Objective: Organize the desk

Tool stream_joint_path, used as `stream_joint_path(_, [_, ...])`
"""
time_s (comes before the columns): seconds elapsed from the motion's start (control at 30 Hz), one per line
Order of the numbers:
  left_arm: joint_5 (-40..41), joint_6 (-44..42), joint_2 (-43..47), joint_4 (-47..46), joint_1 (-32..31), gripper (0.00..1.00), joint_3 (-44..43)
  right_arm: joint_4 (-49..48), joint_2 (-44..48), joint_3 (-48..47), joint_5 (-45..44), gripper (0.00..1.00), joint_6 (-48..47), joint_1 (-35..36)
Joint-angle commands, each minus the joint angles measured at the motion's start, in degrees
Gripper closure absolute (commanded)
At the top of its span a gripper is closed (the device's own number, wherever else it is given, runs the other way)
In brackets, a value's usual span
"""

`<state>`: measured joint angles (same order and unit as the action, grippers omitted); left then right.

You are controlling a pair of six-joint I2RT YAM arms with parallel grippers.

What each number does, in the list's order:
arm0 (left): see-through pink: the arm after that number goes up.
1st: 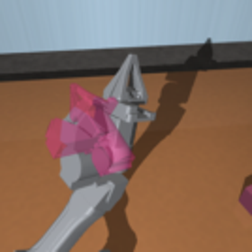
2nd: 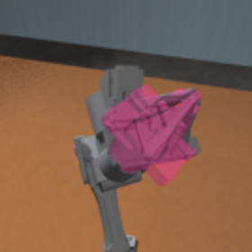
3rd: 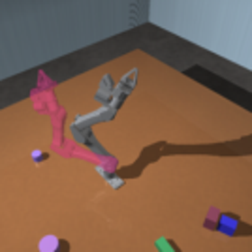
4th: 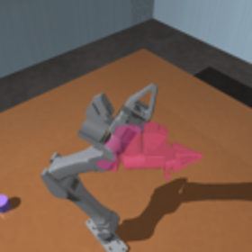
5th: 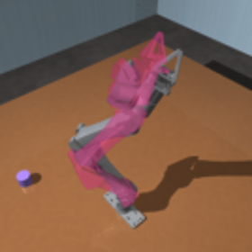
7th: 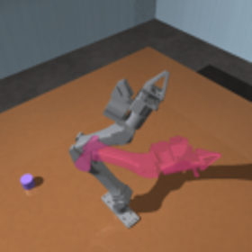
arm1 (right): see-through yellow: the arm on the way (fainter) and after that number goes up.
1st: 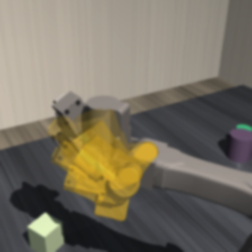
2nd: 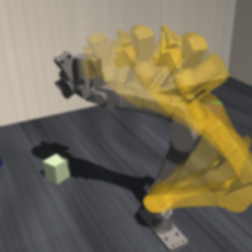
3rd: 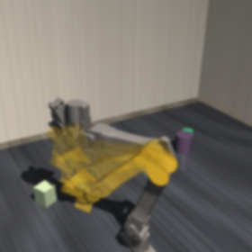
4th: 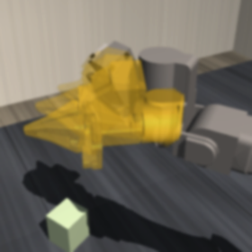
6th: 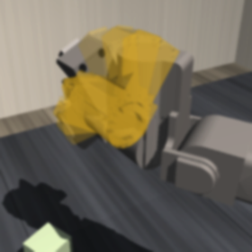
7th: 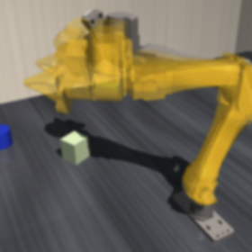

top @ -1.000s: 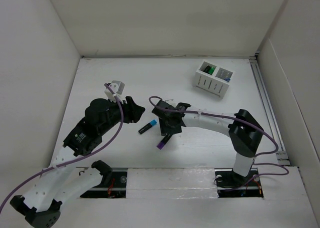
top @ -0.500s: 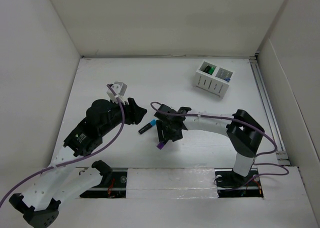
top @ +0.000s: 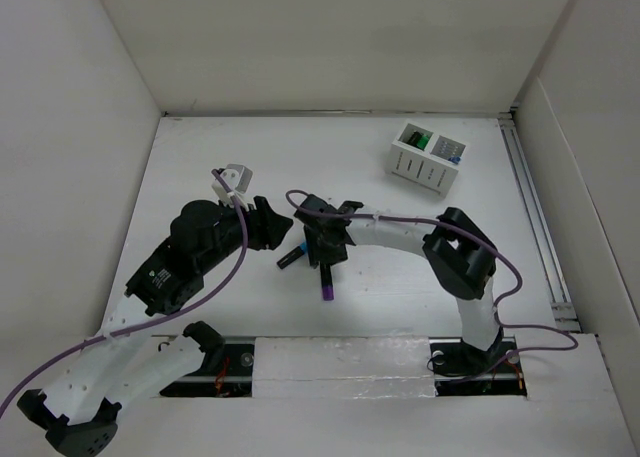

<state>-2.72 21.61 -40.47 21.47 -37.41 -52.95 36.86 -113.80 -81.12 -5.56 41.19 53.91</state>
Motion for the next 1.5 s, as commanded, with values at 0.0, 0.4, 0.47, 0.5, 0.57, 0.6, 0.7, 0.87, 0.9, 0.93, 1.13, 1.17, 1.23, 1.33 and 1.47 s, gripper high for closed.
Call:
stream_joint_path(0.0, [0.52, -0.69, 0.83, -1.17, -0.12, 0.5, 0.39, 4.35, -2.3, -3.16, -5.68, 0.48, -2.78, -0.21])
stream_joint_path(0.4, [3.95, -1.83, 1.01, -0.56, -0.12, 0.5, -0.31, 9.46, -3.62, -0.88, -8.68, 0.57, -0.5, 6.11])
stream_joint_path(0.47, [4.13, -1.66, 1.09, -0.56, -0.12, 0.5, -0.31, 8.49, -3.62, -0.53, -7.98, 0.66, 0.73, 6.12])
stream_joint_path(0.5, [4.13, -1.74, 1.09, -0.38, -0.12, 0.5, -0.31, 8.14, -3.36, -0.27, -7.89, 0.73, 1.0, 6.73])
stream_joint_path(0.57, [4.21, -1.74, 1.09, -0.38, -0.12, 0.5, -0.4, 7.0, -3.01, -0.18, -8.06, 0.83, 1.44, 6.73])
stream_joint_path(0.6, [4.22, -1.74, 0.83, -0.12, -0.12, 0.5, -0.4, 6.73, -2.4, -0.18, -8.5, 0.9, 1.44, 6.73])
stream_joint_path(0.7, [4.83, -1.83, 0.65, 0.49, -0.12, 0.5, -1.01, 6.56, 0.93, -0.18, -11.48, 0.93, 1.88, 6.13])
stream_joint_path(0.87, [6.32, -1.39, 0.13, 0.76, -0.12, 0.5, -3.21, 2.35, 10.86, 1.14, -12.98, 0.95, -3.47, -4.23])
stream_joint_path(0.9, [6.32, -1.22, -0.05, 0.85, -0.12, 0.5, -3.21, 1.29, 10.88, 1.14, -12.98, 0.95, -4.96, -4.25])
stream_joint_path(0.93, [6.59, -1.04, -0.14, 0.76, -0.12, 0.5, -3.82, 0.15, 13.58, 1.14, -13.16, 0.95, -6.28, -8.08])
stream_joint_path(1.13, [7.46, 1.68, -1.19, 0.76, -0.12, 0.5, -5.58, -3.55, 14.75, -8.16, -12.29, 0.97, -16.64, -23.22])
stream_joint_path(1.17, [7.82, 2.03, -1.63, 0.76, -0.12, 0.5, -5.85, -3.99, 13.35, -12.53, -11.93, 0.98, -18.06, -26.98])
stream_joint_path(1.23, [9.04, 3.0, -2.16, 0.76, -0.12, 0.49, -7.07, -5.39, 11.68, -16.33, -13.06, 0.98, -21.04, -30.43])
stream_joint_path(1.33, [11.32, 4.32, -3.21, 1.46, -0.12, 0.49, -9.62, -9.6, 8.34, -21.79, -13.95, 0.97, -23.17, -37.11])
stream_joint_path(1.47, [16.42, 4.76, -4.79, 3.22, -0.12, 0.49, -13.75, -16.89, 5.0, -25.22, -11.06, 0.97, -23.7, -43.53])
